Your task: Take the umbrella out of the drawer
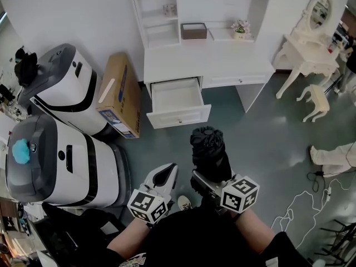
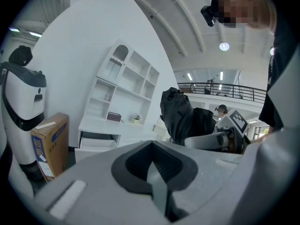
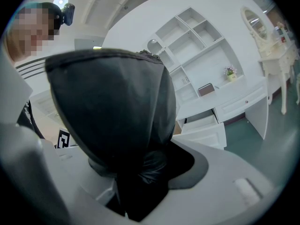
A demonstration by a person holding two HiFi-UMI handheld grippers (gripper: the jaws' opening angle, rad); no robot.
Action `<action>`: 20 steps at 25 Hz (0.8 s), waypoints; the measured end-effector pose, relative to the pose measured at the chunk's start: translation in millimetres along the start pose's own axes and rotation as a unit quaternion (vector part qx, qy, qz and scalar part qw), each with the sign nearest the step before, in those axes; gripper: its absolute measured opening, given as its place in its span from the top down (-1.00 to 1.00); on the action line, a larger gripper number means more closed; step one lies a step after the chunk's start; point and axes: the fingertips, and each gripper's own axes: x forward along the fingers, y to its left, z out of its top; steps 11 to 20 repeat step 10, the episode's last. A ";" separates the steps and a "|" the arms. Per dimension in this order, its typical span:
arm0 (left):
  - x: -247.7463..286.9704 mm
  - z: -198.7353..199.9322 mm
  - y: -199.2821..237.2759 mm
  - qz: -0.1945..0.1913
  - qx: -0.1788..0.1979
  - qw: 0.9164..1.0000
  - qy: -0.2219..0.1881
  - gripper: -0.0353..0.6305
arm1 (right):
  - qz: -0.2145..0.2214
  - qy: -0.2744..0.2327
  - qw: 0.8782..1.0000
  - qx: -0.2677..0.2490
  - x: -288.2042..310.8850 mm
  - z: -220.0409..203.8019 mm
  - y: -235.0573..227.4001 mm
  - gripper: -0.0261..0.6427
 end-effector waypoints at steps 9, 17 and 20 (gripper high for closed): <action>-1.5 -2.4 4.0 0.004 0.000 1.000 0.003 0.89 | 0.002 0.001 1.000 -0.001 4.7 1.1 -1.0 0.09; -2.0 -2.7 4.8 0.004 0.000 1.000 0.003 0.89 | 0.002 0.001 1.000 -0.001 5.6 1.1 -0.9 0.09; -2.0 -2.7 4.8 0.004 0.000 1.000 0.003 0.89 | 0.002 0.001 1.000 -0.001 5.6 1.1 -0.9 0.09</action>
